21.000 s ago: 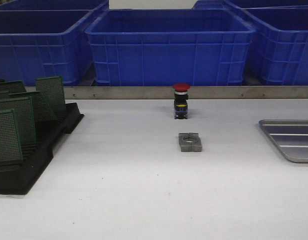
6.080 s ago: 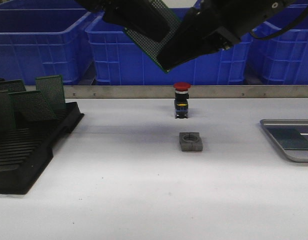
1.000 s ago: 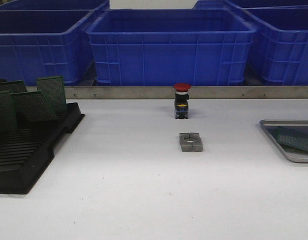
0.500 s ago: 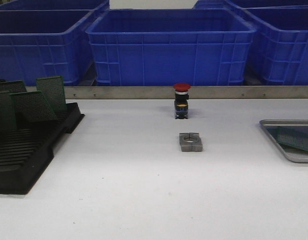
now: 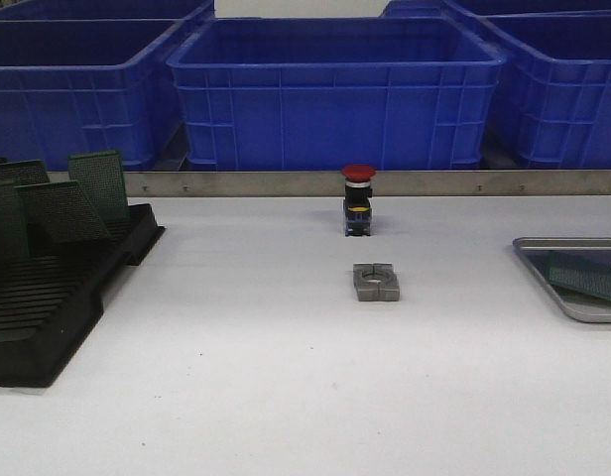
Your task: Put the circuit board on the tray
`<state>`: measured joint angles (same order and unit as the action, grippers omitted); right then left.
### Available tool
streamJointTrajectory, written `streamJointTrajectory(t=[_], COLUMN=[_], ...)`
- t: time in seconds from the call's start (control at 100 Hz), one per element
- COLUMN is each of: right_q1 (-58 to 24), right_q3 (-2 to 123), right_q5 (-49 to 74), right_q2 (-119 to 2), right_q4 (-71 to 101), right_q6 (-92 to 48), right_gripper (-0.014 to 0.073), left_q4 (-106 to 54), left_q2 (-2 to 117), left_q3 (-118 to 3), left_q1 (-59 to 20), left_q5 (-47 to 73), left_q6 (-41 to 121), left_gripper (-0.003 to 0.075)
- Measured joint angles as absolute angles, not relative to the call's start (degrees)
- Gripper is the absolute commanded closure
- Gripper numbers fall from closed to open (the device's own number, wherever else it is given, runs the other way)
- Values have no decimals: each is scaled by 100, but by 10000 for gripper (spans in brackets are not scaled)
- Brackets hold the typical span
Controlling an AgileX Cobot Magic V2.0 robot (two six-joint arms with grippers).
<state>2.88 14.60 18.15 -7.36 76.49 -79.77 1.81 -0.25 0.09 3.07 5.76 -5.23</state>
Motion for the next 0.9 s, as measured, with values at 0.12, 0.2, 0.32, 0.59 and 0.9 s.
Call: streamJointTrajectory(t=[0.12,0.2,0.32,0.59,0.9], right_q1=[288,288,288,288,288], right_q3=[1460,1460,1460,1460,1460], right_q5=[1815,1817,1817,1817,1817], right_q2=[-736,-736,-736,-736,-736], right_q4=[7649,7649,7649,7649,7649], right_q6=[-7994,-7994,-7994,-7994,-8004], right_gripper=[706,706,706,706,706], left_q4=[156,148,148,196,210], left_q2=[-25,-25,-25,-25,-25], left_q3=[9,9,9,9,9], left_q1=[261,261,261,-180,-450], left_q5=[584,608,608,708,850], left_q6=[-523,-523,-523,-452,-428], left_gripper=[741,741,741,741,741])
